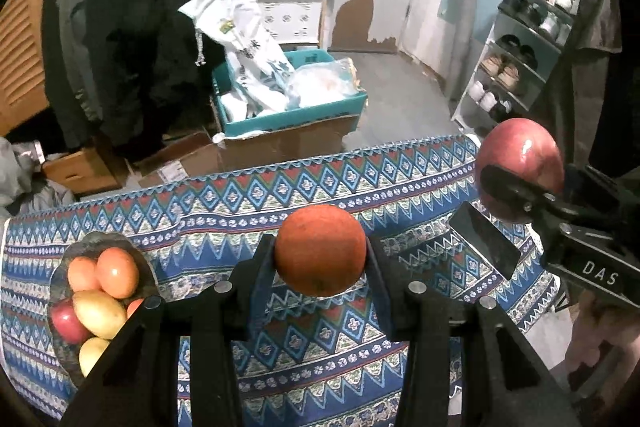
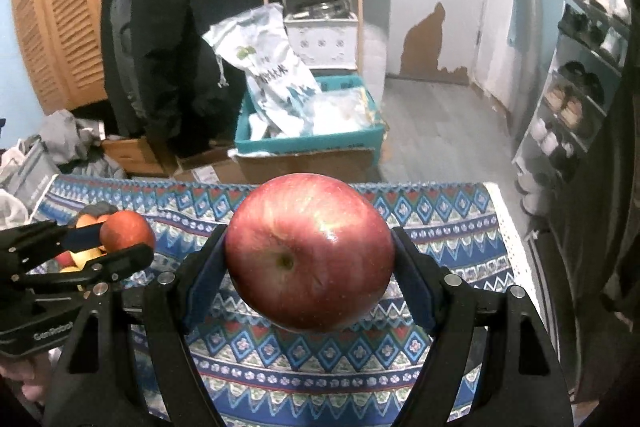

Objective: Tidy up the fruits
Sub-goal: 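Carry the orange with the left tool while the right tool carries the apple toward the plate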

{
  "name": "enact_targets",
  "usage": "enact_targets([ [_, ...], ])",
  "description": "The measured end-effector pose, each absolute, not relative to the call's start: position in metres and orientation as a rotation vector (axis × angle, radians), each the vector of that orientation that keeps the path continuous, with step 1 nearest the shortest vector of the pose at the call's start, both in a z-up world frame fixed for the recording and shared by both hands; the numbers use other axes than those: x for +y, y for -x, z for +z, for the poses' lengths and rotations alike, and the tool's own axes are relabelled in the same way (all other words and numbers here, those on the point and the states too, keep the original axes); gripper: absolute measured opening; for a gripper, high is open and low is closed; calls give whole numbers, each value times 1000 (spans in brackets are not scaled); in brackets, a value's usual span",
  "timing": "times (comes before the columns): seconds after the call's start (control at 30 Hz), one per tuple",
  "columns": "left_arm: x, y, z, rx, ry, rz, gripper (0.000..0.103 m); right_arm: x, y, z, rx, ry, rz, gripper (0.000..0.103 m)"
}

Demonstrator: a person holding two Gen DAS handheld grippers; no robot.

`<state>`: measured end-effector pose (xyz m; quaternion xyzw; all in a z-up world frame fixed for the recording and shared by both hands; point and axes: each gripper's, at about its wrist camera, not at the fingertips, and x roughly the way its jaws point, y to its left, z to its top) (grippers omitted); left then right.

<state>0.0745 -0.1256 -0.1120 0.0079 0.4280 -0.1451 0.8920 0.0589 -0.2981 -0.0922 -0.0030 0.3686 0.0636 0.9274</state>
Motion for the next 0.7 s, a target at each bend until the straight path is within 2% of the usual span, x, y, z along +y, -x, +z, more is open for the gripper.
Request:
enact_targets([
  [0.4,-85,-56,-88,828,16,-271,45,-261,-55,-76,730,9,212,78],
  [0.7,-48,-50,-92,838,43,-223,45,-223,-60,-77,742,35,279,78],
])
